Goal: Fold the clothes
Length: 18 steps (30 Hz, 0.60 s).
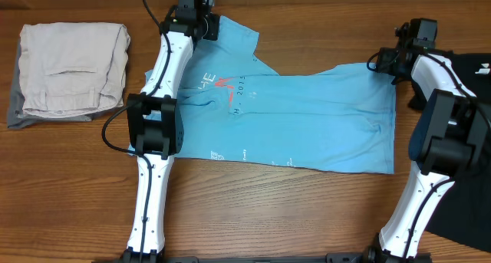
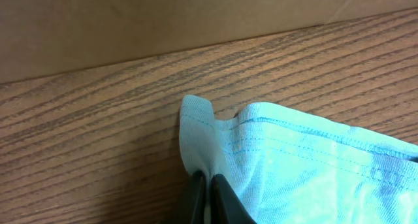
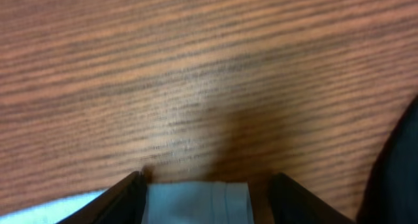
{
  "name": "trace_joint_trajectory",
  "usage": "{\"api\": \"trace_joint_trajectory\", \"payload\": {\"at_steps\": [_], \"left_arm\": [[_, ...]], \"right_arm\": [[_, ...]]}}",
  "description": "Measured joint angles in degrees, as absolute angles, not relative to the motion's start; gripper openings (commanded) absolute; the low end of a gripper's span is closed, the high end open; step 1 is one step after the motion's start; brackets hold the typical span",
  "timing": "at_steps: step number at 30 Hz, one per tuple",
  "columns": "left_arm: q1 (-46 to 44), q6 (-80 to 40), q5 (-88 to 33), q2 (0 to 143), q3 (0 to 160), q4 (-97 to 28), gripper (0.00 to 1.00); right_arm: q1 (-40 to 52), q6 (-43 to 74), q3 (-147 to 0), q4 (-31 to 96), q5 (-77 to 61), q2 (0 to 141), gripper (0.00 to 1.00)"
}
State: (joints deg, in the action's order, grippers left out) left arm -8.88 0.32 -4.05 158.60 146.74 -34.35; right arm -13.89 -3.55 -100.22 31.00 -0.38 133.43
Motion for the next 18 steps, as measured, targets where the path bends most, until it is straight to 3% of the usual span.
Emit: {"api": "trace_joint_trajectory", "payload": {"at_steps": [8, 13, 18], "left_arm": [[-8.88, 0.34, -4.05, 158.6, 146.74, -34.33, 0.09], [-8.88, 0.34, -4.05, 158.58, 146.74, -34.3, 0.09], [-8.88, 0.34, -4.05, 158.58, 146.74, -33.91, 0.1]], "right_arm": [[-14.61, -3.09, -102.96, 36.18, -3.68, 133.69, 0.64], [-16.58, -2.11, -105.69, 38.61, -6.68, 133.71, 0.52], [-17.8, -1.45, -105.86, 40.42, -7.31, 134.08, 0.51]]}}
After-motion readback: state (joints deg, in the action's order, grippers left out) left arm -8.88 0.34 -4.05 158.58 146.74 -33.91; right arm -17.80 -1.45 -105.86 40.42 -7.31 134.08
